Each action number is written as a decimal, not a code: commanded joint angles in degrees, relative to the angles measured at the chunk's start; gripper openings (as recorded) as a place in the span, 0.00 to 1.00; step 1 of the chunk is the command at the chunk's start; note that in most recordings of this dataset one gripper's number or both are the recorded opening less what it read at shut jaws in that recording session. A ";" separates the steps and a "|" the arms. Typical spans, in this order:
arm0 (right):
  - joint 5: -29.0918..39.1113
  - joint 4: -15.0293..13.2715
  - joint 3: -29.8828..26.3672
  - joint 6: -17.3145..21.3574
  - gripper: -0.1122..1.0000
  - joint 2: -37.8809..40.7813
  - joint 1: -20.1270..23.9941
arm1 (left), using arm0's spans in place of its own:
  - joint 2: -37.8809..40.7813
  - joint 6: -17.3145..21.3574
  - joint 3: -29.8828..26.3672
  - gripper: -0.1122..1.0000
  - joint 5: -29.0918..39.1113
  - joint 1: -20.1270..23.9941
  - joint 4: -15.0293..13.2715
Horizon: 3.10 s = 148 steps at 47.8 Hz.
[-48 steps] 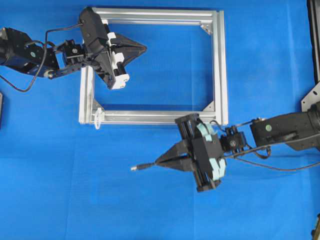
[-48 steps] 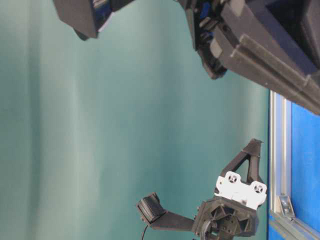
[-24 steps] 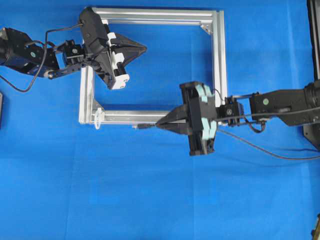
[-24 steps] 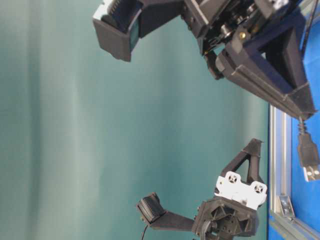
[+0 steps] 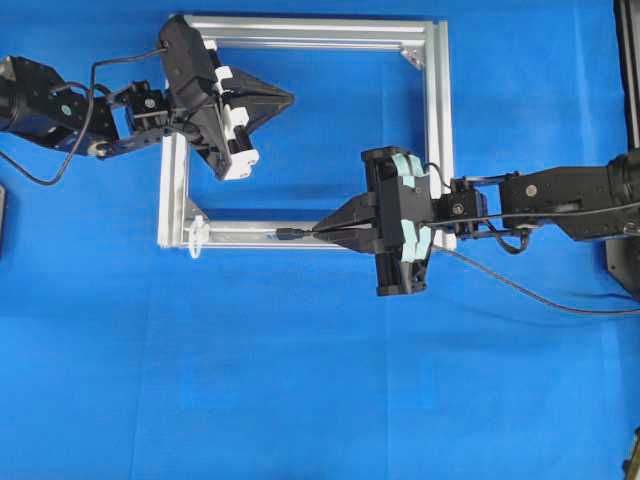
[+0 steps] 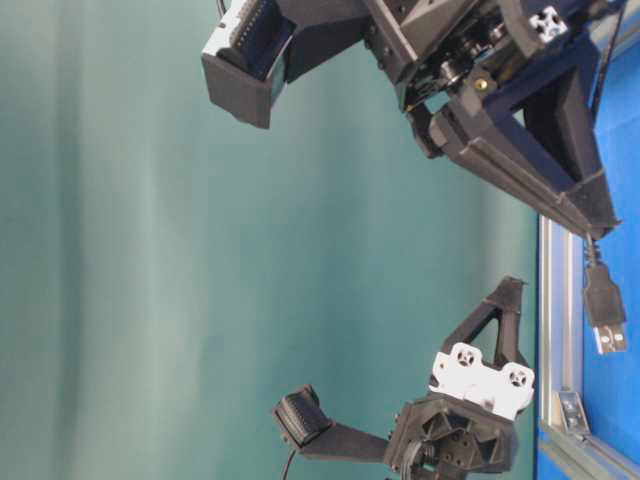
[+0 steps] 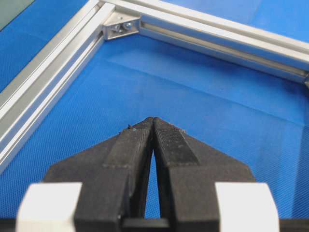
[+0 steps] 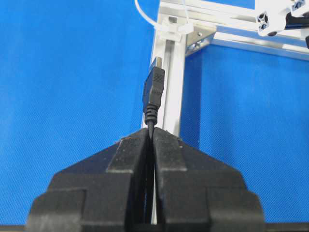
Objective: Insert the wire through the string loop located on the left side.
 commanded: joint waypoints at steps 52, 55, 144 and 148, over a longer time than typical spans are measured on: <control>-2.46 0.18 -13.97 -0.35 0.10 11.51 -0.97 | -1.76 -0.09 -0.35 0.10 -0.26 -0.09 0.18; -2.37 0.18 -13.97 -0.35 0.10 11.51 -0.88 | -1.76 -0.09 -0.35 0.10 -0.26 -0.09 0.18; -2.20 0.26 -15.73 -0.35 0.10 13.27 -0.70 | -1.85 -0.09 -0.35 0.10 -0.26 -0.09 0.18; -2.11 0.18 -16.88 -0.26 0.10 13.97 -0.70 | -1.85 -0.09 -0.35 0.10 -0.26 -0.09 0.18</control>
